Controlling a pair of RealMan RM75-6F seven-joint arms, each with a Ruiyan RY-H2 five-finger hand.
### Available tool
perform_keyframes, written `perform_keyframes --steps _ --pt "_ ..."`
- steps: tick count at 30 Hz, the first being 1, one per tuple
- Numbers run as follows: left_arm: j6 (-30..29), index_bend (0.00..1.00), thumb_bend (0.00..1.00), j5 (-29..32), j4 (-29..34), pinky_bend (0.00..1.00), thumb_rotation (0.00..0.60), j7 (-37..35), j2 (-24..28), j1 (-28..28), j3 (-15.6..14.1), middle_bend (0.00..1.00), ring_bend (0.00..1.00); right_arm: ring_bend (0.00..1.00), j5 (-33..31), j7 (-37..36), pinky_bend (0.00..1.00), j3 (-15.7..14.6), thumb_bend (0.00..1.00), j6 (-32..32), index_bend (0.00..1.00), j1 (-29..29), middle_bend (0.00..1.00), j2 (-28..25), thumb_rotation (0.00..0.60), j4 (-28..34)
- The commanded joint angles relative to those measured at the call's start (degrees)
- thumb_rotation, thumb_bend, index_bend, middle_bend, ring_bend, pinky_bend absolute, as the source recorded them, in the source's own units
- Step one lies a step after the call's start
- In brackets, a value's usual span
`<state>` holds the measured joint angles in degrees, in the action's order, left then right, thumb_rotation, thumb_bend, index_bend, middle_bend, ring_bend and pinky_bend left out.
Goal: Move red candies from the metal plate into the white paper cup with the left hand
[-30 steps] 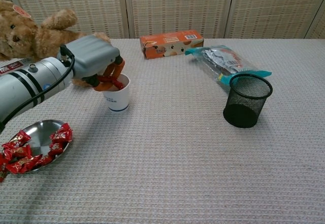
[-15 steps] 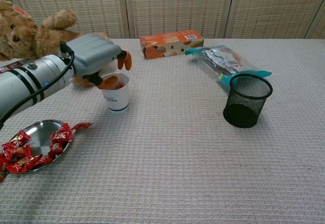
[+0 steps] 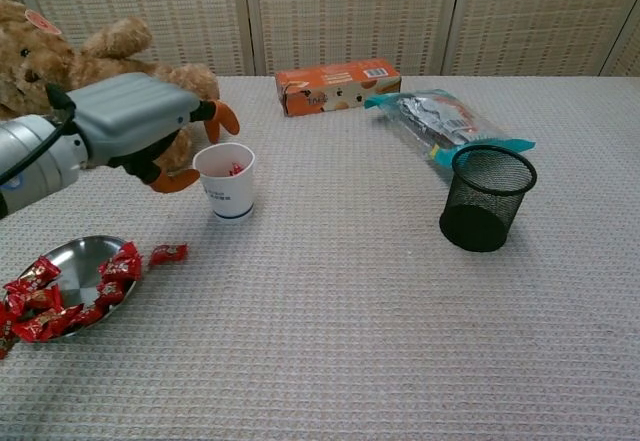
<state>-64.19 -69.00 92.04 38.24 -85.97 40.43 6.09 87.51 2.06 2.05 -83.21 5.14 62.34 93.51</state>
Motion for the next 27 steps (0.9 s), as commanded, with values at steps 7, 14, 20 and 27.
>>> perform_keyframes --steps 7,14,20,27 --pt "-8.9 0.19 0.38 -7.4 6.3 1.00 0.600 -4.5 6.7 -11.5 -10.7 0.26 0.69 0.00 1.2 0.6 0.00 -0.5 0.04 -0.1 0.00 0.0 0.00 0.3 0.600 0.3" --pt "-10.9 0.22 0.38 -9.0 0.3 1.00 0.600 -3.5 1.3 -13.9 -10.3 0.29 0.78 0.00 1.8 0.9 0.00 -0.8 0.04 0.1 0.00 0.1 0.00 0.4 0.600 0.5" --pt "-9.6 0.25 0.38 -9.5 -4.1 1.00 0.600 -2.9 -4.0 -14.0 -9.1 0.31 0.84 0.00 1.6 0.8 0.00 -0.8 0.04 0.5 0.00 0.3 0.00 0.4 0.600 0.3" --pt "-8.8 0.28 0.37 -9.7 -9.5 1.00 0.600 0.0 -9.4 -13.4 -7.0 0.32 0.87 0.00 1.4 0.3 0.00 -0.8 0.04 0.6 0.00 0.3 0.00 0.1 0.600 0.2"
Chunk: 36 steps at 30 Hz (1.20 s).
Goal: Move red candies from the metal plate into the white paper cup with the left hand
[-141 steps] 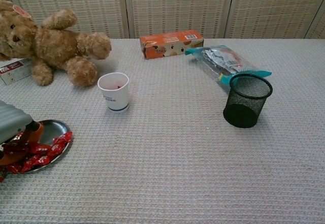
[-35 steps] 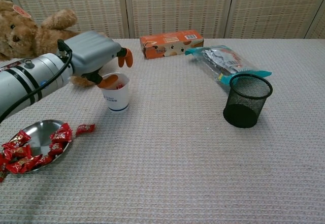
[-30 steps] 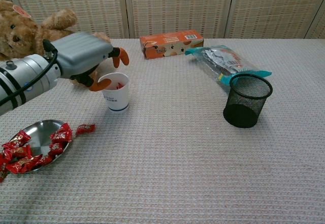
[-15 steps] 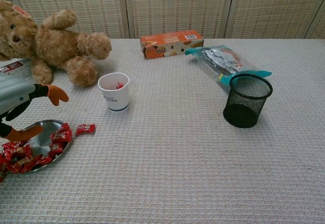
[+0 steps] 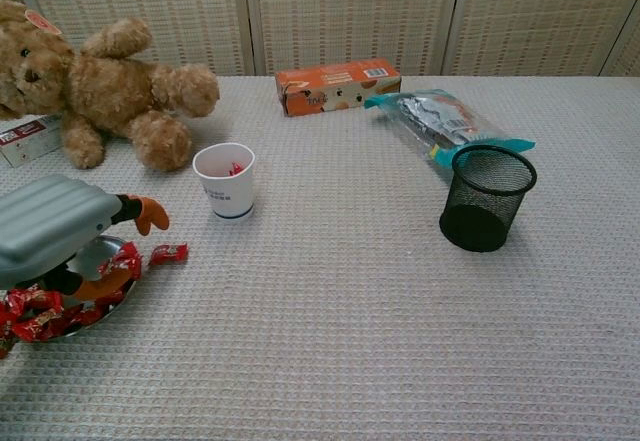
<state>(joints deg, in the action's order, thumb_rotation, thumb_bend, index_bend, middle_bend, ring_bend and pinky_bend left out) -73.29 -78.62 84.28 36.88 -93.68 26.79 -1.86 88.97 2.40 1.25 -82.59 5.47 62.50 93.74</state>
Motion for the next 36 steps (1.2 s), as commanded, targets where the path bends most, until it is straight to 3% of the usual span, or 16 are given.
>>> perform_keyframes --steps 1,12,23,32,36 --pt "0.3 0.28 0.37 -0.2 -2.3 1.00 0.600 2.0 -2.4 0.4 1.2 0.32 0.87 0.00 0.0 -0.1 0.00 0.0 0.04 0.0 0.00 0.0 0.00 0.0 0.600 0.0" --pt "3.0 0.29 0.37 0.5 -7.7 1.00 0.600 5.5 -7.3 1.5 2.8 0.32 0.87 0.00 -0.1 -0.5 0.00 0.1 0.04 -0.2 0.00 -0.1 0.00 -0.2 0.600 -0.1" --pt "3.5 0.41 0.37 0.3 -11.6 1.00 0.600 5.8 -9.3 2.1 3.8 0.42 0.87 0.00 -0.1 -0.9 0.00 0.1 0.04 -0.5 0.00 -0.3 0.00 -0.5 0.600 0.0" --pt "4.9 0.45 0.37 0.7 -14.5 1.00 0.600 4.9 -10.2 2.3 4.1 0.45 0.87 0.00 -0.3 -0.5 0.00 0.2 0.04 -0.4 0.00 -0.2 0.00 -0.5 0.600 0.2" --pt "4.2 0.51 0.38 -0.2 -15.1 1.00 0.600 4.3 -10.4 2.1 4.1 0.52 0.87 0.00 -0.3 -0.5 0.00 0.2 0.04 -0.4 0.00 -0.3 0.00 -0.5 0.600 0.2"
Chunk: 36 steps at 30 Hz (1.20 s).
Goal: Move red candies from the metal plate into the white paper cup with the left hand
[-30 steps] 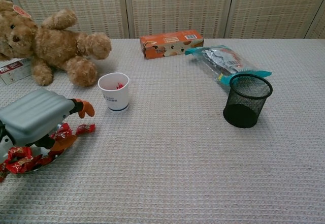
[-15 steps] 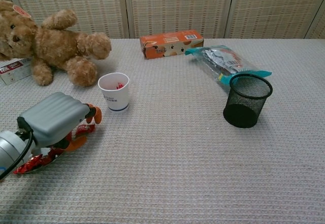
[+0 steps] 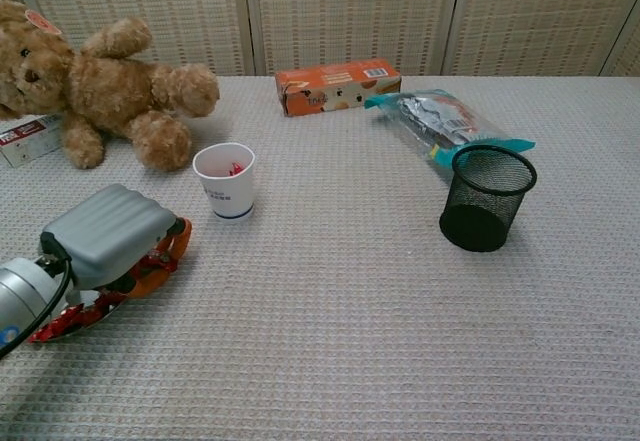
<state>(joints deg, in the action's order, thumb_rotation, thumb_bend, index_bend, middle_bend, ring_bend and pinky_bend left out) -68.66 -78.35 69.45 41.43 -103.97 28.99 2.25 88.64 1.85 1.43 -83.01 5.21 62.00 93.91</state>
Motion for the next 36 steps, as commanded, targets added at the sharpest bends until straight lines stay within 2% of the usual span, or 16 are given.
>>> perform_keyframes --steps 1,6,11,17,19,22,27,31,36 --pt "-0.8 0.52 0.38 -0.8 -0.3 1.00 0.600 -0.5 -0.1 -0.1 -0.1 0.54 0.87 0.00 0.0 0.0 0.00 0.0 0.04 0.1 0.00 0.0 0.00 0.0 0.600 0.0" --pt "-1.8 0.56 0.38 -1.9 0.0 1.00 0.600 -0.9 0.2 -0.4 -0.1 0.60 0.87 0.00 0.1 -0.1 0.00 0.0 0.04 0.1 0.00 0.0 0.00 0.0 0.600 0.0" --pt "-2.3 0.57 0.38 -2.1 1.2 1.00 0.600 -0.7 1.1 -0.8 -0.1 0.61 0.87 0.00 0.1 0.0 0.00 0.0 0.04 -0.1 0.00 -0.1 0.00 0.0 0.600 0.0" --pt "-4.2 0.57 0.38 -4.0 7.8 1.00 0.600 -0.8 5.0 -0.7 0.7 0.61 0.87 0.00 0.0 0.1 0.00 -0.1 0.04 0.3 0.00 0.1 0.00 0.1 0.600 0.0" --pt "-3.4 0.57 0.39 -3.5 10.8 1.00 0.600 -1.5 6.7 0.0 2.0 0.61 0.87 0.00 0.1 0.1 0.00 -0.1 0.04 0.5 0.00 0.2 0.00 0.1 0.600 0.0" --pt "-0.8 0.57 0.39 -0.3 15.9 1.00 0.600 -2.7 9.7 2.1 6.3 0.60 0.87 0.00 0.1 0.2 0.00 -0.1 0.04 0.5 0.00 0.2 0.00 0.1 0.600 0.0" --pt "2.4 0.57 0.39 3.3 18.8 1.00 0.600 -3.0 11.6 5.6 11.4 0.59 0.87 0.00 -0.2 0.3 0.00 0.0 0.04 0.5 0.00 0.2 0.00 0.1 0.600 0.0" --pt "4.2 0.56 0.39 5.0 16.6 1.00 0.600 -1.8 10.3 9.3 14.2 0.58 0.87 0.00 -0.5 0.9 0.00 0.0 0.04 0.7 0.00 0.2 0.00 0.2 0.600 0.1" --pt "6.5 0.56 0.40 6.4 10.9 1.00 0.600 -1.7 7.1 12.8 14.8 0.58 0.87 0.00 -0.8 0.8 0.00 0.2 0.04 0.4 0.00 0.0 0.00 0.2 0.600 0.2"
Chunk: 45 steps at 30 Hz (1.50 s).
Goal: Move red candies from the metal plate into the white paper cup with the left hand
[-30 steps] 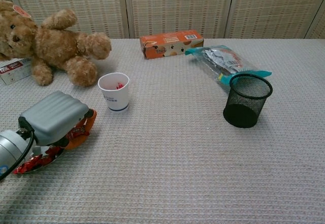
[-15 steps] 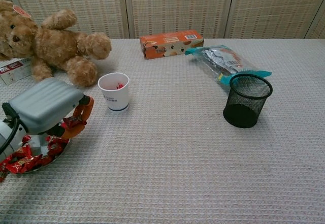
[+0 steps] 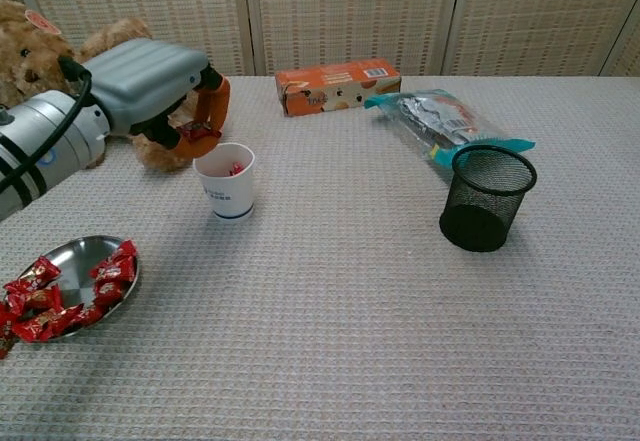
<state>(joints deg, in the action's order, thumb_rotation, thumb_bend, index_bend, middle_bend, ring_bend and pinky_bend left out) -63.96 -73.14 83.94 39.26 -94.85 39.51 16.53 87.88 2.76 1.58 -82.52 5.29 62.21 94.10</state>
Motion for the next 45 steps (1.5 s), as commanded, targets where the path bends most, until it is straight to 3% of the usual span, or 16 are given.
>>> perform_keyframes --steps 1,8,12,16,19,25,29,33,37,45 --pt "2.2 0.56 0.40 1.5 -4.7 1.00 0.600 1.0 -2.5 2.8 0.3 0.58 0.87 0.00 0.0 -0.1 0.00 0.0 0.04 -0.1 0.00 -0.1 0.00 -0.1 0.600 0.0" --pt "2.3 0.56 0.40 2.4 -12.1 1.00 0.600 0.4 -6.0 5.0 0.0 0.56 0.87 0.00 0.1 -0.3 0.00 0.0 0.04 -0.2 0.00 -0.1 0.00 -0.2 0.600 0.0" --pt "2.0 0.45 0.40 2.1 -13.2 1.00 0.600 -0.2 -6.2 5.3 -0.9 0.43 0.86 0.00 0.0 -0.5 0.00 0.1 0.04 -0.6 0.00 -0.3 0.00 -0.2 0.600 0.0" --pt "1.7 0.28 0.40 2.4 -12.1 1.00 0.600 -0.6 -5.8 5.1 -1.5 0.28 0.85 0.00 0.0 -0.4 0.00 0.1 0.04 -0.5 0.00 -0.3 0.00 -0.2 0.600 0.0" --pt "2.0 0.21 0.40 3.0 -10.3 1.00 0.600 0.2 -5.1 5.1 -2.0 0.22 0.82 0.00 0.1 -0.3 0.00 0.1 0.04 -0.6 0.00 -0.3 0.00 -0.2 0.600 0.0" --pt "-1.8 0.19 0.40 0.9 -3.5 1.00 0.600 0.4 -2.0 3.3 -3.6 0.22 0.82 0.00 0.5 -0.4 0.00 0.0 0.04 -0.6 0.00 -0.2 0.00 -0.2 0.600 -0.1" --pt "-7.2 0.19 0.40 -2.8 4.4 1.00 0.600 -1.7 3.1 -1.7 -7.9 0.22 0.82 0.00 0.7 -0.9 0.00 -0.1 0.04 -0.5 0.00 -0.2 0.00 -0.3 0.600 -0.1" --pt "-12.7 0.19 0.40 -7.5 9.0 1.00 0.600 -5.6 8.2 -8.1 -14.7 0.23 0.82 0.00 1.2 -1.0 0.00 -0.3 0.04 -0.7 0.00 -0.3 0.00 -0.3 0.600 0.0" --pt "-17.8 0.19 0.40 -12.0 9.3 1.00 0.600 -9.0 11.4 -14.3 -21.3 0.23 0.82 0.00 2.1 -0.9 0.00 -0.6 0.04 -1.1 0.00 -0.3 0.00 -0.3 0.600 0.2" --pt "-22.5 0.14 0.39 -13.3 6.0 1.00 0.600 -14.2 12.8 -23.1 -27.1 0.20 0.82 0.00 3.0 -0.6 0.00 -1.0 0.04 -0.8 0.00 -0.1 0.00 -0.1 0.600 0.3"
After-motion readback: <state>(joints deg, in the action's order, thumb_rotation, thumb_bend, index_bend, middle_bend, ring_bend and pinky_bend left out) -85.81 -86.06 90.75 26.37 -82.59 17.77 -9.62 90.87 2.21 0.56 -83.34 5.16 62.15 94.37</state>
